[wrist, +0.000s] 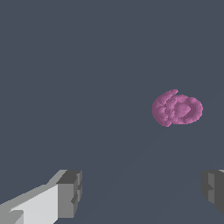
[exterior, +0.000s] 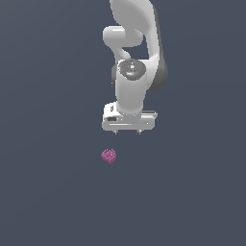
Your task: Pick up the object and move it to a goal position.
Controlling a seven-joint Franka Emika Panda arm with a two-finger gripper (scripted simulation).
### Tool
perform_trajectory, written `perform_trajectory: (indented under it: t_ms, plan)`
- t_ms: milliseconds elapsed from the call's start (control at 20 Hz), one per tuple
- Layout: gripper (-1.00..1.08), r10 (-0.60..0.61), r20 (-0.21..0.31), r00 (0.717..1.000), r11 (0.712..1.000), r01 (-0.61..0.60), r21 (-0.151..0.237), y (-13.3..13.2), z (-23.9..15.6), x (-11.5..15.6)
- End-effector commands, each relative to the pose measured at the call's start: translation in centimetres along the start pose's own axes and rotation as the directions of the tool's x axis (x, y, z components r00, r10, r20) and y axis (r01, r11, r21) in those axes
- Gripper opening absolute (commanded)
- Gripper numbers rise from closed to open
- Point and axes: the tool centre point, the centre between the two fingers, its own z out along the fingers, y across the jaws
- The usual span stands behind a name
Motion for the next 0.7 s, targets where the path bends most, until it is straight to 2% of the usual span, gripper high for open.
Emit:
perform_trajectory:
  t_ms: [0,650]
  plan:
    - [1.00,0.000,0.000,1.000,1.000,0.000,0.000,0.0,0.0,0.0]
    - [1.00,-0.050,-0.035,0.998,0.999,0.050,-0.014,-0.8,-1.5,0.3]
